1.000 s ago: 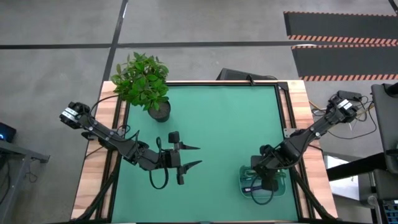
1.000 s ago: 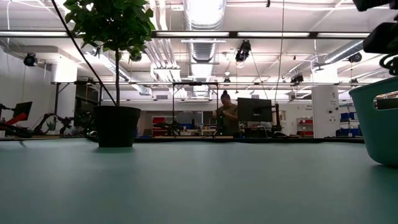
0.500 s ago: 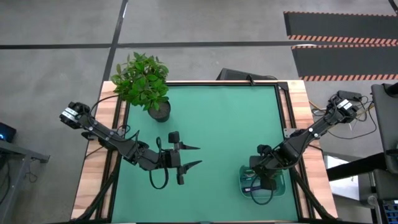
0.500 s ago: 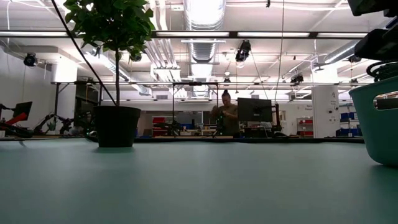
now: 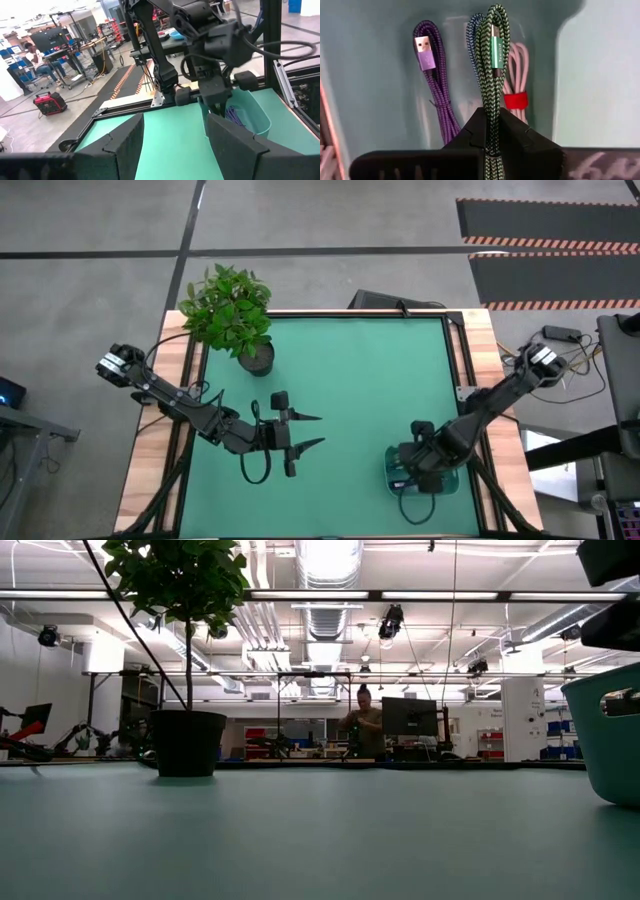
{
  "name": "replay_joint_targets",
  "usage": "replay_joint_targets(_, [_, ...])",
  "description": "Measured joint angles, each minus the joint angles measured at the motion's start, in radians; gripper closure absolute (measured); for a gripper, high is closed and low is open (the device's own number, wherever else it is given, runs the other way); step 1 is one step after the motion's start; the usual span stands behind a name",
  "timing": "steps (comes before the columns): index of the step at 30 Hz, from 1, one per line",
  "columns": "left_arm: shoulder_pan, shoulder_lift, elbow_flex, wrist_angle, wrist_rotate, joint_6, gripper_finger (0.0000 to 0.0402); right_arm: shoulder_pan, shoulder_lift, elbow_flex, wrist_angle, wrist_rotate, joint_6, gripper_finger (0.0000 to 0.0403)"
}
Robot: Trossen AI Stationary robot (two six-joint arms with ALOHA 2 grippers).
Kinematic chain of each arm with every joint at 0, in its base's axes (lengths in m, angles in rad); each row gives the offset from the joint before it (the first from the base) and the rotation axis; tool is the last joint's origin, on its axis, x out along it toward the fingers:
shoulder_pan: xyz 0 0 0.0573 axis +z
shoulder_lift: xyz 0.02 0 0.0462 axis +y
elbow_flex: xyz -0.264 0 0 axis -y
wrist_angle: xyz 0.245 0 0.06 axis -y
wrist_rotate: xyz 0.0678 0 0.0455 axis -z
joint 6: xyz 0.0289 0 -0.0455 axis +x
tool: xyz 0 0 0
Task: Pick and place USB-C Cables
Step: Put the black green charger cable into the green bin
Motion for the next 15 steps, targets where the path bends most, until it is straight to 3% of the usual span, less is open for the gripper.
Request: replay_joint_targets(15, [0.0,0.0,0.0,0.0,0.0,0.0,0.0201,0.086,0.072,0.062,-0.031,0.16,0.031,0.0388])
